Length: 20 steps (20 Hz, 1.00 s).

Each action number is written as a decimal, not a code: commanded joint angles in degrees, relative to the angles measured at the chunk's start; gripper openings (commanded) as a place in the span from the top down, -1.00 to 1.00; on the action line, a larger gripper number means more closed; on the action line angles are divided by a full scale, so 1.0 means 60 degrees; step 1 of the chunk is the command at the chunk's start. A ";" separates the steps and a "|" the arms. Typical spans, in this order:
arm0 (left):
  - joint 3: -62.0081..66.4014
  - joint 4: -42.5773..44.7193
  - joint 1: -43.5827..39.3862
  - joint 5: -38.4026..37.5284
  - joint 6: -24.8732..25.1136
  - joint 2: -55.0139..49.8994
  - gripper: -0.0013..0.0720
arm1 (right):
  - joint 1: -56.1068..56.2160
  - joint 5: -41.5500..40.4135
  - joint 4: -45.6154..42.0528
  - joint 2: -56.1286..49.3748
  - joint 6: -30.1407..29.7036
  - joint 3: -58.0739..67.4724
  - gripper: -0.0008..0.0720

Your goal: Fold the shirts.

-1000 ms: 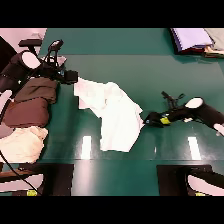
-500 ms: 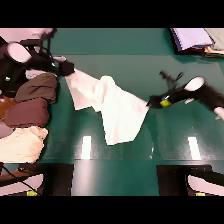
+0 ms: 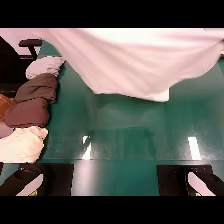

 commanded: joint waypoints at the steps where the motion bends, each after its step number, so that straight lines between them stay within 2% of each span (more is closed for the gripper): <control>1: 0.0761 -0.0073 0.0007 -0.0033 0.0055 0.1275 0.90 | -0.0761 0.0419 -0.0240 0.0641 0.0080 0.1687 0.94; 6: 0.1690 0.0157 0.0007 0.0510 0.0047 0.1508 0.90 | -0.1770 0.1504 -0.0219 -0.0521 0.0412 0.4149 0.95; 9: 0.1683 0.1672 0.0007 0.0076 -0.0681 0.0816 0.90 | -0.1497 0.1377 -0.0229 -0.1297 0.0528 0.4193 0.95; 11: 0.1683 0.2583 0.0007 -0.0907 -0.1264 -0.0259 0.90 | -0.1067 0.1111 -0.0248 -0.1712 0.0528 0.3442 0.95; 12: 0.1683 0.2623 0.0007 -0.1402 -0.1279 -0.0907 0.90 | -0.0841 0.1082 -0.0248 -0.2022 0.0535 0.3064 0.95; 15: 0.1683 0.1774 0.0007 -0.2597 -0.1341 -0.3311 0.90 | -0.0306 0.1166 -0.0270 -0.3340 0.0601 0.2448 0.95; 20: 0.1683 0.0645 0.0007 -0.2929 -0.1337 -0.6889 0.90 | 0.0386 0.1224 -0.0743 -0.5810 0.0597 0.2044 0.95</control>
